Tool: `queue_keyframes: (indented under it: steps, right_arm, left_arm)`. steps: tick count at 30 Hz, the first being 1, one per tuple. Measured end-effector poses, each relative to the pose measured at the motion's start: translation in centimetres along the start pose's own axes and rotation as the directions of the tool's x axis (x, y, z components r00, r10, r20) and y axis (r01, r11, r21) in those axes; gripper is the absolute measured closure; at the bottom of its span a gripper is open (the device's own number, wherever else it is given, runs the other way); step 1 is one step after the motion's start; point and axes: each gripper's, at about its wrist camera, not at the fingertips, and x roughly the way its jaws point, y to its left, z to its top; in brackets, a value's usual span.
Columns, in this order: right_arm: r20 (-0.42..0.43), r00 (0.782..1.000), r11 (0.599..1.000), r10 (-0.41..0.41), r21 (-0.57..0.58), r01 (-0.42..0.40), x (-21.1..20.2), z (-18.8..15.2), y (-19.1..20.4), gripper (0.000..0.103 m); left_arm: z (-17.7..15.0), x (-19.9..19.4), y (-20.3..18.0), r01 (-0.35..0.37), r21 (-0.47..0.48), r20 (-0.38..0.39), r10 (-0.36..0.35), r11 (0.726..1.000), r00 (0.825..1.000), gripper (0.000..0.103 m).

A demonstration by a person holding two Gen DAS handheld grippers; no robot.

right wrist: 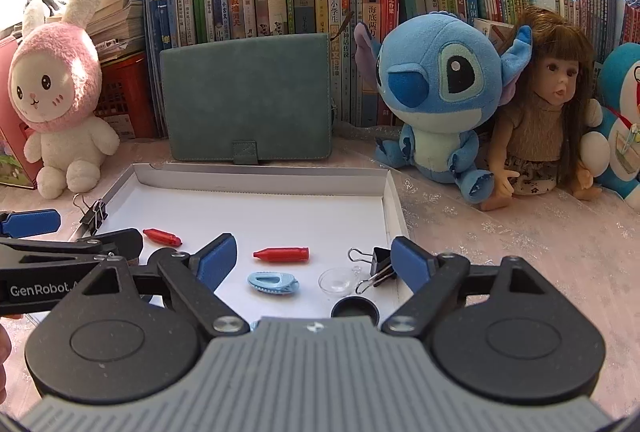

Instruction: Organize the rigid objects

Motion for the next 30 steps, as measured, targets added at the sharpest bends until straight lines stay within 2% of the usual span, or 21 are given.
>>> queue_keyframes:
  steps: [8,15,21,25,30]
  right_arm:
    - [0.042,0.999,0.999,0.008,0.039,-0.01,-3.1,-2.8,-0.3,0.01]
    - [0.057,0.998,1.0,0.01,0.028,-0.011,-5.0,-5.7,0.0,0.01]
    - [0.044,0.999,1.0,0.011,0.024,-0.012,-5.3,-8.0,-0.1,0.005]
    - [0.015,1.0,1.0,-0.002,0.013,0.002,-4.7,-9.2,0.0,0.005]
    - [-0.02,0.999,1.0,-0.026,0.003,0.026,-3.9,-10.3,0.1,0.002]
  left_arm:
    - [-2.7,-3.5,0.1,0.023,-0.01,0.024,-0.023,1.0,0.999,0.008]
    - [-5.9,-5.6,0.1,0.032,0.001,0.034,-0.032,0.999,0.999,0.008]
    - [-8.2,-6.0,0.2,0.021,0.0,0.026,-0.021,1.0,0.999,0.008]
    - [-9.3,-5.6,-0.2,0.003,0.029,0.022,-0.004,1.0,1.0,0.008]
    - [-10.2,-4.6,-0.2,-0.009,0.02,0.0,0.009,1.0,1.0,0.008]
